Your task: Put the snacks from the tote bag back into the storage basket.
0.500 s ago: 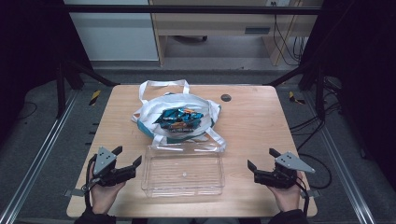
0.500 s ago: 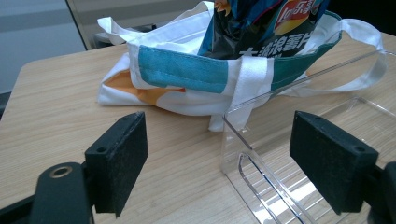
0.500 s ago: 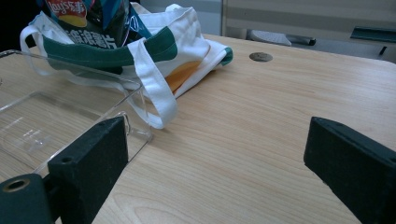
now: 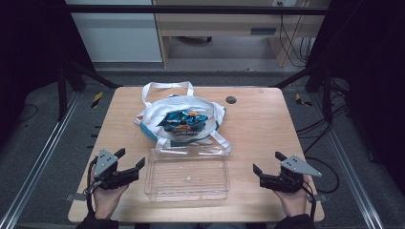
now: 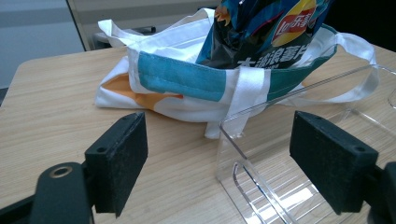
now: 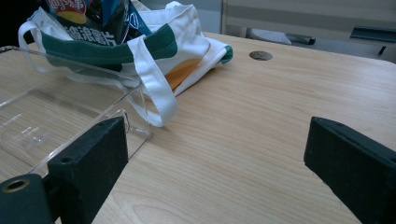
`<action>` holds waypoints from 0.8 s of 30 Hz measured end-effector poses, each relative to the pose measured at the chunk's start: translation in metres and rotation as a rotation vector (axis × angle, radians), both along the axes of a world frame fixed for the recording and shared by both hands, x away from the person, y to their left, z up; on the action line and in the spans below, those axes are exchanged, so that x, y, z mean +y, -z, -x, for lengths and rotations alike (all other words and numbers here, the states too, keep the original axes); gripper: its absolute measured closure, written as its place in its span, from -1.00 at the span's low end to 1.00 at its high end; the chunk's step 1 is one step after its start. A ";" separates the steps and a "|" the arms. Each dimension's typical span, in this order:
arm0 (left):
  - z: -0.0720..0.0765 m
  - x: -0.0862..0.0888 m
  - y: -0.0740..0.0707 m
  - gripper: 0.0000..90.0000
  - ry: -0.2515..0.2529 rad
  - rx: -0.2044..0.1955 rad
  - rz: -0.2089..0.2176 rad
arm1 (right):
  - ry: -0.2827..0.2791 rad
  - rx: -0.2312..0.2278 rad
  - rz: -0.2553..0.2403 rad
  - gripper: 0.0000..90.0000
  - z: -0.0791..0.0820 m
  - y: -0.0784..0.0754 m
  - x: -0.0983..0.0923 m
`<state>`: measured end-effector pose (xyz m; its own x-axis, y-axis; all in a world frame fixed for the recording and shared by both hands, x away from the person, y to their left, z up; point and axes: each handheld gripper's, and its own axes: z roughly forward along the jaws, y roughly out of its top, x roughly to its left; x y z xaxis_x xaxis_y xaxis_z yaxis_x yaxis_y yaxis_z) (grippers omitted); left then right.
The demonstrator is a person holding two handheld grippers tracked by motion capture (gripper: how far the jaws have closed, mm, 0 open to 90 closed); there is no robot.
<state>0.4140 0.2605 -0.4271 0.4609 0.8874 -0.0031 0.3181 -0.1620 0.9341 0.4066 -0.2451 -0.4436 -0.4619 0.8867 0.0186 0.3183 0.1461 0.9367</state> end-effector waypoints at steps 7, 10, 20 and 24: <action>-0.001 -0.003 -0.004 -0.58 0.004 -0.010 0.013 | -0.003 0.002 -0.001 -0.86 0.000 0.000 0.001; -0.002 -0.005 -0.008 -0.58 0.005 -0.011 0.018 | -0.005 0.002 -0.002 -0.86 0.000 0.000 0.001; -0.002 -0.010 -0.014 -0.58 0.008 -0.008 0.022 | -0.007 0.001 0.001 -0.86 0.000 -0.001 0.001; -0.003 -0.013 -0.016 -0.58 0.015 -0.007 0.027 | -0.012 0.001 0.003 -0.86 0.000 0.000 0.002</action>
<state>0.4169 0.2474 -0.4108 0.4739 0.8803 -0.0234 0.3091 -0.1414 0.9405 0.4063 -0.2429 -0.4431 -0.4724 0.8812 0.0165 0.3173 0.1526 0.9360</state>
